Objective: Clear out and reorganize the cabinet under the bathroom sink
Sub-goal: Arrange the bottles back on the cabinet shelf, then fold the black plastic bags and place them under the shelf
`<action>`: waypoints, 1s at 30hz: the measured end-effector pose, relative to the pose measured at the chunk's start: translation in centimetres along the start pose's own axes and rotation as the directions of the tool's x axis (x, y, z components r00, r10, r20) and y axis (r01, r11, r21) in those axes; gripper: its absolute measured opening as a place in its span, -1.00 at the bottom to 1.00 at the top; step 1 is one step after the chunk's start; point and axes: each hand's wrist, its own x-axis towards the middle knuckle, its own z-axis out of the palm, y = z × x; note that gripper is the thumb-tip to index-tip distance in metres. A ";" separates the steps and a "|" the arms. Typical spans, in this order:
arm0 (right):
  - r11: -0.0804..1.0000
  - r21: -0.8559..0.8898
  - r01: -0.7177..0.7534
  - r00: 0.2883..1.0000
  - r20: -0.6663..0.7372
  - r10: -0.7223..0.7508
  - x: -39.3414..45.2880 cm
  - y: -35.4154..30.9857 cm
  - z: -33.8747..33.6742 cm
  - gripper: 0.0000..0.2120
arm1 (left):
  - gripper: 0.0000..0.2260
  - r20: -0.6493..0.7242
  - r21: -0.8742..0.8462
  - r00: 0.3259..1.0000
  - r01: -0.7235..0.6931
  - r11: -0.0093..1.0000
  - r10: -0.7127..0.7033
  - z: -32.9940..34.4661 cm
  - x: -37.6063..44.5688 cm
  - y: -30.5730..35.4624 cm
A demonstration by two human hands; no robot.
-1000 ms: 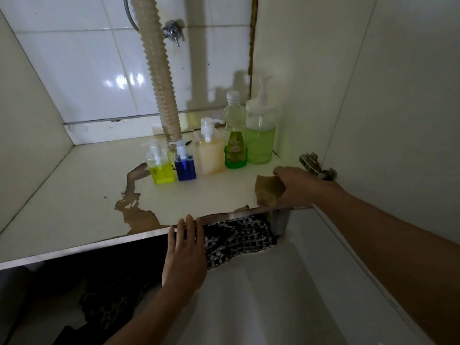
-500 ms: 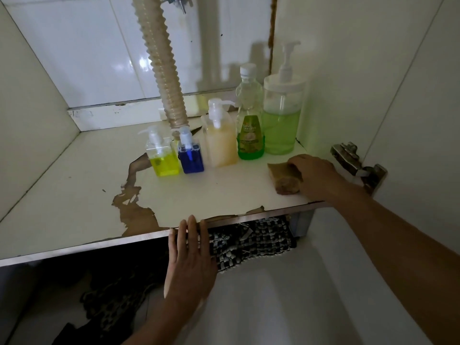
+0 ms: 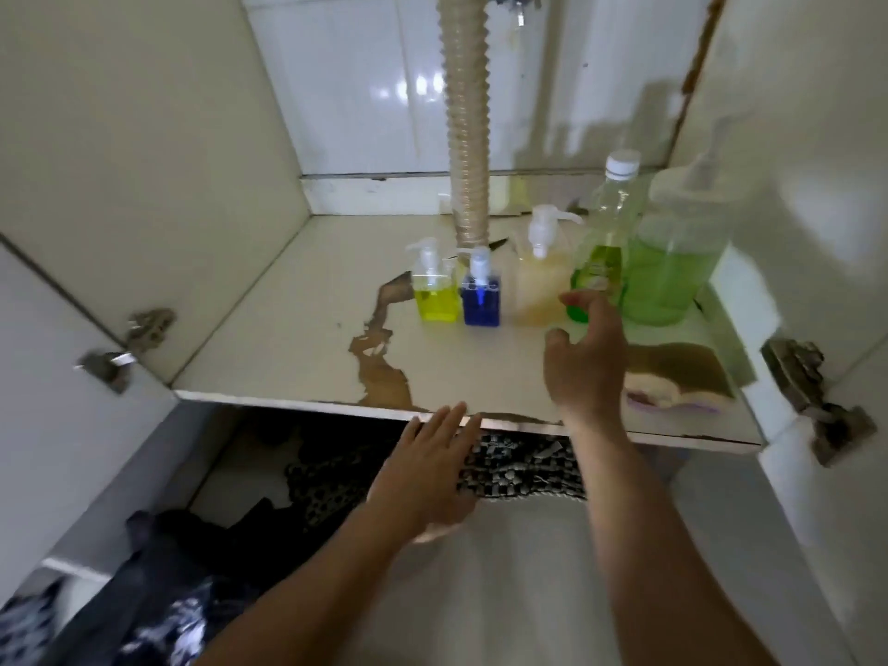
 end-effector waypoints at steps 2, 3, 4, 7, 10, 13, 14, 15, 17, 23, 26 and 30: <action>0.996 0.088 0.020 1.000 -0.003 -0.020 -2.1 -0.4 2.7 -0.66 | -0.31 0.015 -0.006 0.998 0.060 0.998 -0.060 -2.4 -1.6 -1.4; 0.994 0.089 0.061 0.998 0.008 -0.062 -3.1 -0.3 4.0 -0.67 | -0.35 0.023 -0.013 0.995 0.096 0.995 -0.096 -3.1 -2.8 -2.2; 0.989 0.089 0.119 0.992 0.022 -0.121 -4.2 -0.3 5.2 -0.68 | -0.39 0.038 -0.042 0.990 0.139 0.989 -0.137 -3.6 -4.2 -3.1; 0.958 0.105 0.267 0.952 0.126 -0.279 -7.7 -0.1 8.2 -0.72 | -0.53 0.006 -0.156 0.968 0.248 0.956 -0.250 -2.8 -8.2 -6.0; 0.922 0.061 0.384 0.867 0.320 -0.382 -11.7 1.2 10.4 -0.73 | -0.59 -0.011 -0.192 0.939 0.336 0.922 -0.344 -0.8 -11.7 -8.9; 0.902 -0.041 0.429 0.679 0.673 -0.292 -15.7 2.4 10.7 -0.74 | -0.59 0.032 -0.090 0.942 0.336 0.937 -0.335 0.4 -13.9 -12.1; 0.895 -0.120 0.429 0.582 0.795 -0.173 -16.9 2.6 10.5 -0.73 | -0.59 0.048 -0.092 0.937 0.348 0.933 -0.345 0.6 -14.4 -13.2; 0.873 -0.226 0.432 0.467 0.884 -0.002 -17.9 2.7 10.3 -0.72 | -0.59 0.067 -0.115 0.931 0.364 0.924 -0.359 0.7 -14.8 -14.3; 0.787 -0.431 0.441 0.249 0.902 0.354 -20.2 2.3 9.8 -0.63 | -0.56 0.112 -0.140 0.924 0.380 0.914 -0.367 1.0 -15.6 -16.1; 0.825 -0.551 0.127 0.212 0.828 0.520 -27.0 0.5 10.6 -0.44 | -0.46 0.161 -0.336 0.921 0.389 0.858 -0.354 2.8 -15.8 -17.4; 0.858 -0.501 -0.110 0.406 0.766 0.499 -30.1 0.5 12.5 -0.31 | -0.65 0.097 -0.355 0.899 0.432 0.829 -0.427 4.0 -15.5 -15.9; 0.842 -0.527 -0.113 0.528 0.686 0.501 -31.8 0.3 14.4 -0.20 | -0.75 0.020 -0.364 0.847 0.501 0.785 -0.531 6.0 -16.1 -15.0</action>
